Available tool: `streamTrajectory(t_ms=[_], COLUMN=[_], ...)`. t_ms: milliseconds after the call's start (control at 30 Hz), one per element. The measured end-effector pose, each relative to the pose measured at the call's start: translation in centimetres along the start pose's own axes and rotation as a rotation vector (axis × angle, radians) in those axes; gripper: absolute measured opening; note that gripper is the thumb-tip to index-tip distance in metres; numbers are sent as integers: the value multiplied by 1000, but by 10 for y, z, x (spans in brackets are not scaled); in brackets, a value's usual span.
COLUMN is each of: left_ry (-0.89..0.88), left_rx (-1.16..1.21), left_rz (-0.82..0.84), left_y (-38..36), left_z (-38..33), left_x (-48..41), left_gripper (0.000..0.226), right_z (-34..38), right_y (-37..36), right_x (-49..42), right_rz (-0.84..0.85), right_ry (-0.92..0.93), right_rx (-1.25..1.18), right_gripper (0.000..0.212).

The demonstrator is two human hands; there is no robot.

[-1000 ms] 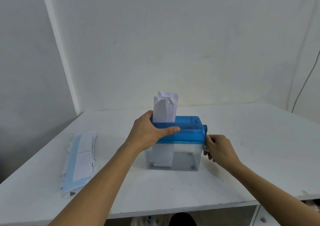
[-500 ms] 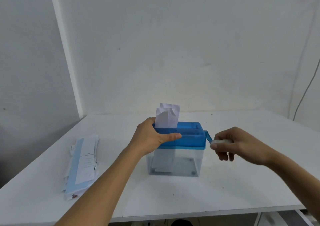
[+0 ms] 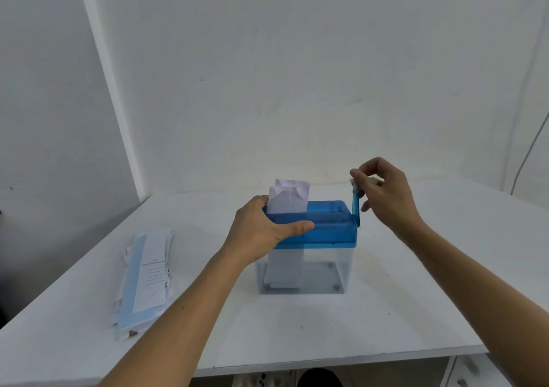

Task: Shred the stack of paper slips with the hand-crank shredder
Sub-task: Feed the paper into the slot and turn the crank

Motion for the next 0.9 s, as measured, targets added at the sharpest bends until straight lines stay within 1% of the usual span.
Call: streamTrajectory(t_ms=[100, 200, 333, 467, 567, 633, 700, 733, 800, 900], left_ry=[-8, -15, -22, -29, -32, -34, -35, -34, -30, -32], left_rx=[-2, 0, 1, 7, 7, 12, 14, 17, 22, 9], left_rz=[0, -11, -25, -40, -41, -43, -45, -46, -46, -40], left_y=[-1, 0, -1, 0, 0, 0, -1, -1, -1, -1], left_z=[0, 0, 0, 1, 1, 2, 3, 3, 4, 4], left_x=[0, 0, 1, 0, 0, 0, 0, 0, 0, -2], left_gripper=[81, 80, 77, 79, 81, 85, 85, 84, 86, 92], right_z=[-20, -38, -85, -101, -98, -94, -85, -79, -62, -34], right_y=[-9, -19, -35, -33, -25, -18, -10, -7, -1, 5], right_x=[-6, -5, 19, 56, 75, 84, 92, 94, 93, 84], right_rz=[-77, -92, 102, 210, 288, 423, 571, 616, 654, 656], right_ry=[-82, -117, -262, -308, -332, -358, -343, -308, -206, -111], right_rx=[-9, 87, 211, 216, 160, 94, 117, 162, 228, 204], right_gripper=[27, 29, 25, 34, 35, 33, 40, 43, 41, 31])
Point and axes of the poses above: each hand's wrist, its own x-axis away from the middle knuckle, its own y-axis out of the back of the hand, z = x × y, the point moved 8 cm from there along -x, towards the middle knuckle, and after that the axes turned 11 degrees about -y, right-handed, at the moved point
